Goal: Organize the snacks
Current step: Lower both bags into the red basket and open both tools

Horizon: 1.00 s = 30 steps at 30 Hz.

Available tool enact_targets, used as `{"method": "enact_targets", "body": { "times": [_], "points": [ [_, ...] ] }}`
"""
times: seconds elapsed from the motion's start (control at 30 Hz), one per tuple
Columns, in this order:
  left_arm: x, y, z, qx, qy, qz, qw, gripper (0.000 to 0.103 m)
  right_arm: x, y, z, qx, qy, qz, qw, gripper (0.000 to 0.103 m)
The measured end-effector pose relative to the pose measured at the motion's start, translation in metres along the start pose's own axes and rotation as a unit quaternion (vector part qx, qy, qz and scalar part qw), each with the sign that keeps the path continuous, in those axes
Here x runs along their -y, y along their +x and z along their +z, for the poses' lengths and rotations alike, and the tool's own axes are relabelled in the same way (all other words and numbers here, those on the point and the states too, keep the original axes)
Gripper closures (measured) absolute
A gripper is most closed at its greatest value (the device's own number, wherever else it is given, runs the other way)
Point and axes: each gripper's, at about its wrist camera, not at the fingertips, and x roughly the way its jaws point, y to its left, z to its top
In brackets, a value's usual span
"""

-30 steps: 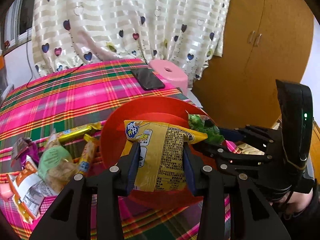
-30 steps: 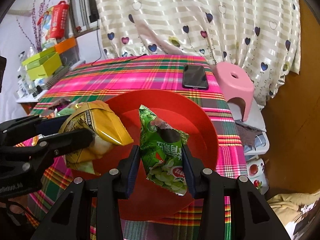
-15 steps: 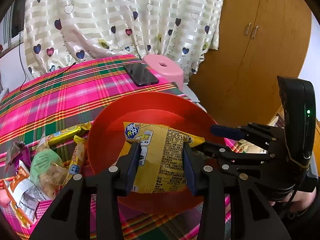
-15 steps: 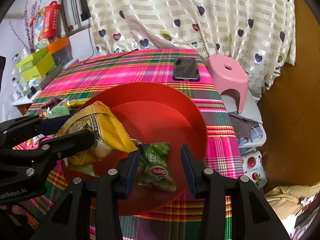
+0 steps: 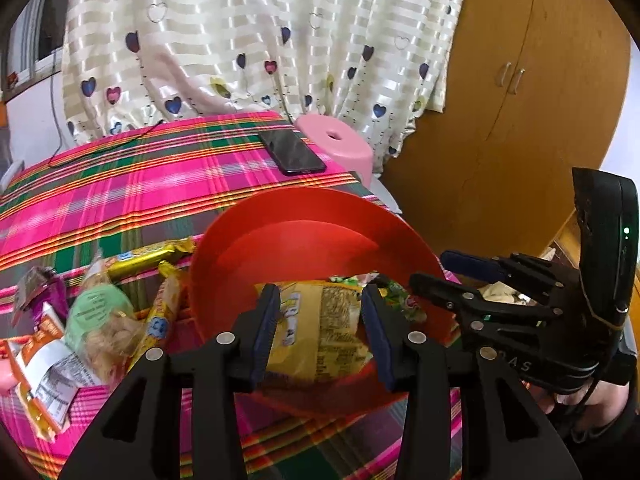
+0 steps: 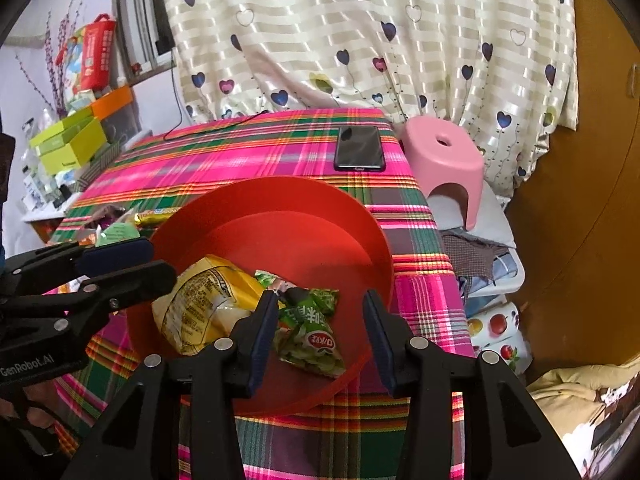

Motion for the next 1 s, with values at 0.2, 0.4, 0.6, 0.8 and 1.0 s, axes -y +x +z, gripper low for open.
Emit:
{"method": "enact_targets", "body": {
  "times": [0.2, 0.4, 0.6, 0.8, 1.0],
  "points": [
    [-0.007, -0.013, -0.008, 0.005, -0.007, 0.015, 0.9998, 0.059, -0.011, -0.005, -0.002, -0.001, -0.010, 0.005, 1.000, 0.061],
    [-0.021, -0.026, -0.017, 0.009, -0.026, 0.032, 0.9991, 0.059, -0.024, -0.012, -0.007, -0.001, -0.022, 0.012, 1.000, 0.060],
    [-0.033, -0.037, -0.027, 0.009, -0.047, 0.053, 0.9975, 0.059, -0.038, -0.021, -0.010, 0.004, -0.030, 0.022, 0.999, 0.058],
    [-0.044, -0.051, -0.040, 0.015, -0.060, 0.069, 0.9957, 0.059, -0.054, -0.026, -0.011, 0.007, -0.042, 0.034, 0.999, 0.057],
    [-0.060, -0.061, -0.054, 0.015, -0.083, 0.090, 0.9924, 0.059, -0.068, -0.026, -0.013, 0.004, -0.054, 0.044, 0.998, 0.056]
  ]
}}
